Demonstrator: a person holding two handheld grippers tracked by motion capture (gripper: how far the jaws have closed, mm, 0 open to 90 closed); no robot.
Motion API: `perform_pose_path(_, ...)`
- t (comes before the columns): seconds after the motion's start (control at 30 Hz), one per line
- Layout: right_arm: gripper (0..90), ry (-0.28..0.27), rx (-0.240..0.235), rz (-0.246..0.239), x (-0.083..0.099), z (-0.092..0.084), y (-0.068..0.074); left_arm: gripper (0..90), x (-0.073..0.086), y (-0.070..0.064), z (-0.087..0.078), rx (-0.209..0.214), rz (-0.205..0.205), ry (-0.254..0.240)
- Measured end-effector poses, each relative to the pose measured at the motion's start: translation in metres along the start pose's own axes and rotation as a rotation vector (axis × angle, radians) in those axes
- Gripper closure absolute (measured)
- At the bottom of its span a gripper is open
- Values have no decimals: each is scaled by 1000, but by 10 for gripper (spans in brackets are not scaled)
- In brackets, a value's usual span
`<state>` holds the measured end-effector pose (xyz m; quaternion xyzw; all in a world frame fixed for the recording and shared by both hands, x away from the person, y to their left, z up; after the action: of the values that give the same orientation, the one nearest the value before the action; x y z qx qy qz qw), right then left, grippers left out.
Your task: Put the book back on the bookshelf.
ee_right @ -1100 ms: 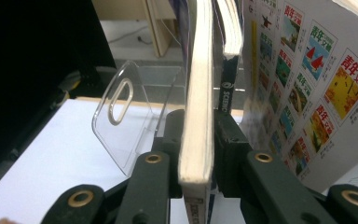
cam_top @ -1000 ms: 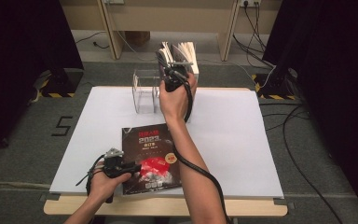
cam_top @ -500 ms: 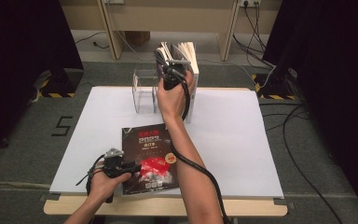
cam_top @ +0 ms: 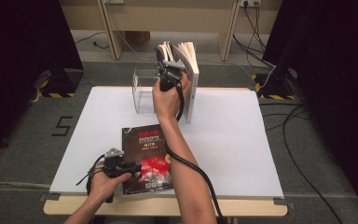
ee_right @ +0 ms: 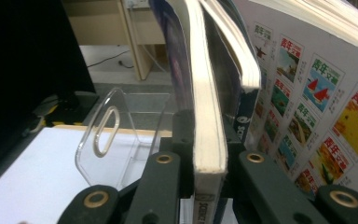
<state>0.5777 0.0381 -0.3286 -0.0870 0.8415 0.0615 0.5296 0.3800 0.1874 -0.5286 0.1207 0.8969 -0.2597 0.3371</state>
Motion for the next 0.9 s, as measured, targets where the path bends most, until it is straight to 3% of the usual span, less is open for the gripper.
perform_pose_path(0.2, 819, -3, 21, -8, 4, -1, 0, 614, 0, -1, 0, 0, 0, -3)
perform_pose_path(0.47, 682, -16, -28, -22, 6, -23, -3, 613, 1, -1, 0, -1, 1, -4)
perform_pose_path(0.7, 631, -34, -85, -14, 13, -42, -15, 613, 1, -1, 0, -1, 0, -3)
perform_pose_path(0.77, 625, -44, -82, -12, 14, -47, -19, 613, 1, -1, 0, -1, 1, -5)
perform_pose_path(0.9, 610, -41, -108, 1, 11, -47, -22, 612, 1, -2, 0, 0, 3, 1)
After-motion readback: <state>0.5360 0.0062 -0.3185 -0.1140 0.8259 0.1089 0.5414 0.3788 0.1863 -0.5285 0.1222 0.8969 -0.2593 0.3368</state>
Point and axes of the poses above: each handheld gripper's, and its own axes: z roughly forward along the jaws, x roughly out of its underside, y roughly to its left, the point moved 6 cm from there along z, roughly forward along the jaws, and after that the axes turned 5 degrees about -z, right-handed, at the moved point
